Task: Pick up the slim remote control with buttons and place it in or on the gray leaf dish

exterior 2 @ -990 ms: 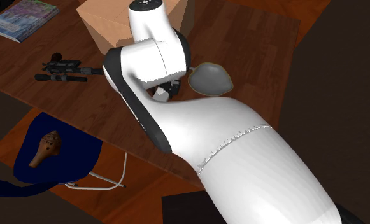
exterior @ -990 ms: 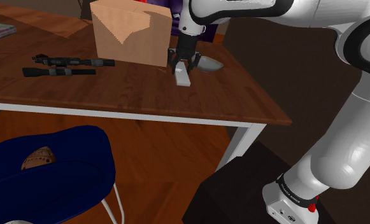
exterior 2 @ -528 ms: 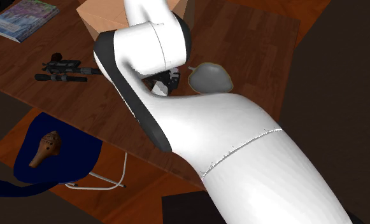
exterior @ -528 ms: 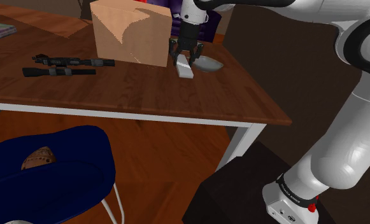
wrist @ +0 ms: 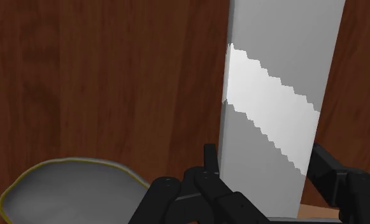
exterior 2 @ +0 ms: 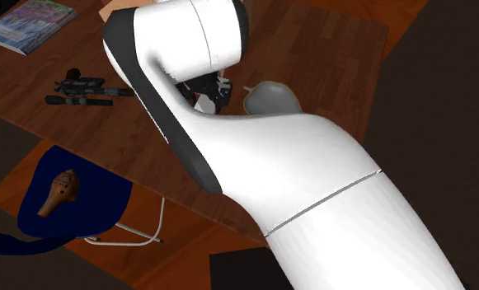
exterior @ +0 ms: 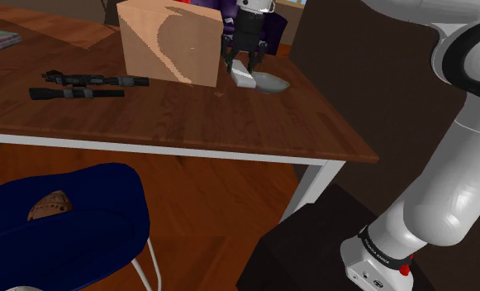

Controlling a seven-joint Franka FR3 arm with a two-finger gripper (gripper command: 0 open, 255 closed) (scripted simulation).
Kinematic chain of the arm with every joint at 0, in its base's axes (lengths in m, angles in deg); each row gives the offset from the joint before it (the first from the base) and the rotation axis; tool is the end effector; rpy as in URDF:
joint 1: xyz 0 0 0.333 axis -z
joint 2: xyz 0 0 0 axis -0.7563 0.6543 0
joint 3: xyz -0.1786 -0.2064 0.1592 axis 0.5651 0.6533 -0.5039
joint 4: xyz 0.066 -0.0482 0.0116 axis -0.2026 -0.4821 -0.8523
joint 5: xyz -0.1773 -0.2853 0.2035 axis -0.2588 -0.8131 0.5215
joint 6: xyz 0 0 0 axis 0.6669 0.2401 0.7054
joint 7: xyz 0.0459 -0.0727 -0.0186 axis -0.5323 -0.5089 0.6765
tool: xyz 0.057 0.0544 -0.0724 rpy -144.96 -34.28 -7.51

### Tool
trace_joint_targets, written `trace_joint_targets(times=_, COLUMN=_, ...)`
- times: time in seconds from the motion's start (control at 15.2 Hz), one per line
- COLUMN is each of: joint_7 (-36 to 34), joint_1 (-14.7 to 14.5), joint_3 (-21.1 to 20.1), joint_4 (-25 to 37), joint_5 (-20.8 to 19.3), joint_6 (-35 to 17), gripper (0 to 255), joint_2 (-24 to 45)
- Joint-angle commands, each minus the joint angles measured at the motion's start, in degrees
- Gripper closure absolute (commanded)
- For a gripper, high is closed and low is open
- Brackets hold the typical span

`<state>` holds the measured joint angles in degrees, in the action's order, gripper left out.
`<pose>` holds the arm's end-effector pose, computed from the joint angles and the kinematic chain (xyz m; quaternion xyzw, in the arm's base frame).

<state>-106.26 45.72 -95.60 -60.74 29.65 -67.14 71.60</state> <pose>0.5938 0.1756 0.5874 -0.9823 0.1870 0.0026 0.0099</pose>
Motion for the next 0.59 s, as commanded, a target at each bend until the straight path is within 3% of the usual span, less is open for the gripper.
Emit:
trace_joint_targets(times=0.0, joint_7=0.06, joint_1=-0.04, joint_3=0.02, joint_4=2.19, joint_5=-0.11, joint_6=1.75, gripper=255, joint_2=0.47)
trace_joint_targets(times=0.2, joint_7=-0.03, joint_1=-0.18, joint_3=-0.02, joint_4=4.6, joint_5=-0.26, joint_6=3.62, gripper=255, joint_2=1.02)
trace_joint_targets(times=0.53, joint_7=6.44, joint_1=3.93, joint_3=2.41, joint_4=4.59, joint_5=0.37, joint_6=3.96, gripper=255, joint_2=0.67)
